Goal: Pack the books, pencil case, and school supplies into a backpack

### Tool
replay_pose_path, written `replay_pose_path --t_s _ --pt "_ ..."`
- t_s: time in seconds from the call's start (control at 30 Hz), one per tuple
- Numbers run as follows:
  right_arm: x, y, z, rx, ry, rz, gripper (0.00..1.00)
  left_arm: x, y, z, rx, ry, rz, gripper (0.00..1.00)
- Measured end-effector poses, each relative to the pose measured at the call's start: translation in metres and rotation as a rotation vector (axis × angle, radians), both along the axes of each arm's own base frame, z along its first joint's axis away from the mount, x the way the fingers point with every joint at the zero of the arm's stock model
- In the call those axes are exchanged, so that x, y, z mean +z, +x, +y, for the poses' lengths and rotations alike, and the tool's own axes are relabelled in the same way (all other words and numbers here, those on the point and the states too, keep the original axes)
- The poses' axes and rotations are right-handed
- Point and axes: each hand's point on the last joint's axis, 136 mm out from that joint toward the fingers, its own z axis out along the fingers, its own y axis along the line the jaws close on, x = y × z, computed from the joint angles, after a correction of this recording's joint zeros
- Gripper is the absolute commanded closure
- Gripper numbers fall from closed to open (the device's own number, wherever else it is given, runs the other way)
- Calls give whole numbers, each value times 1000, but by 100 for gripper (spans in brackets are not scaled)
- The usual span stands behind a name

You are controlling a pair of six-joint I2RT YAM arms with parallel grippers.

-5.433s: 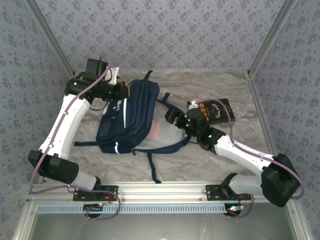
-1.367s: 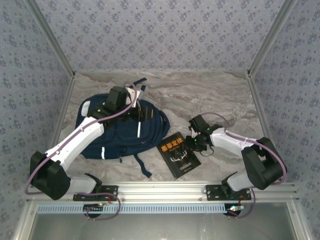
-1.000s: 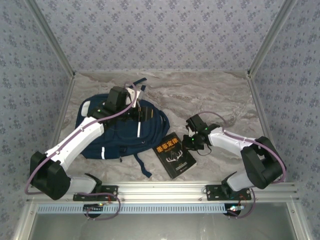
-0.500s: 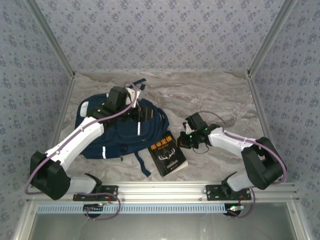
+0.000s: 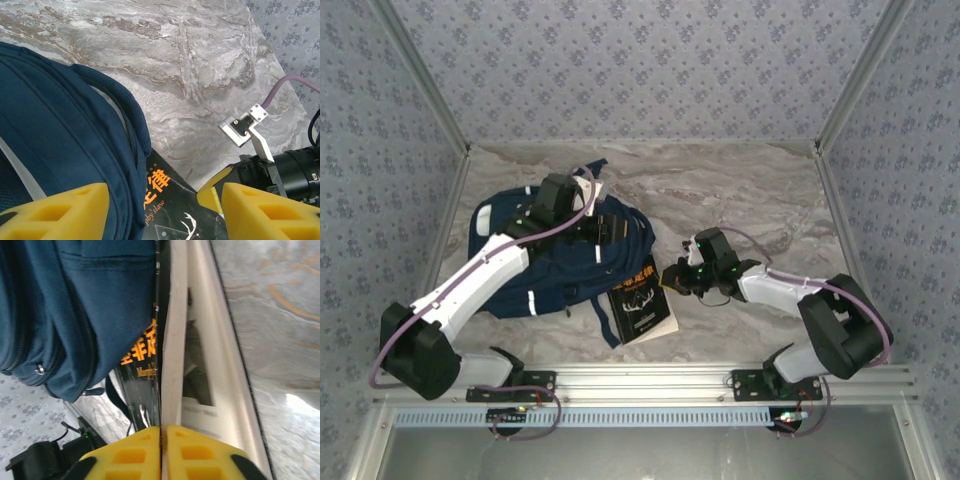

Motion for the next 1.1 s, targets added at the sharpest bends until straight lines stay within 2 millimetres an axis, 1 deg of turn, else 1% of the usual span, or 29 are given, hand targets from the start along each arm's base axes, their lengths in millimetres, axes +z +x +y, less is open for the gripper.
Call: replay_pose_path --t_s 0.13,0.23,0.3,0.43,0.57,0.7,0.8,0.9,0.93,1.03,1.1 --pt "-1 2 8 15 32 -2 77 -1 -2 -1 -10 7 2 39" --pt "-8 -1 17 41 51 19 70 -2 -3 -1 -10 10 7 39" --pt "-15 -5 25 64 62 40 69 -2 -3 -1 -10 10 7 39" --pt "-30 -11 39 94 81 84 69 -3 -4 -1 -11 10 8 39" --pt "-36 -11 49 86 107 112 74 -3 -5 -3 -16 11 9 39" --pt "-39 -9 53 75 123 127 76 -4 -4 -1 -9 19 10 41" --pt "-41 -9 52 72 107 128 76 -7 -5 2 14 51 18 41" --pt "-44 -9 47 68 67 113 74 -9 -16 -2 7 68 55 41" --pt "-44 -9 46 72 52 101 74 -10 -24 -5 -2 71 72 41" --pt "-40 -12 46 98 18 65 73 -13 -53 -7 -26 70 117 41" --pt "-38 -14 47 122 -3 42 73 -18 -78 -1 -34 70 150 43"
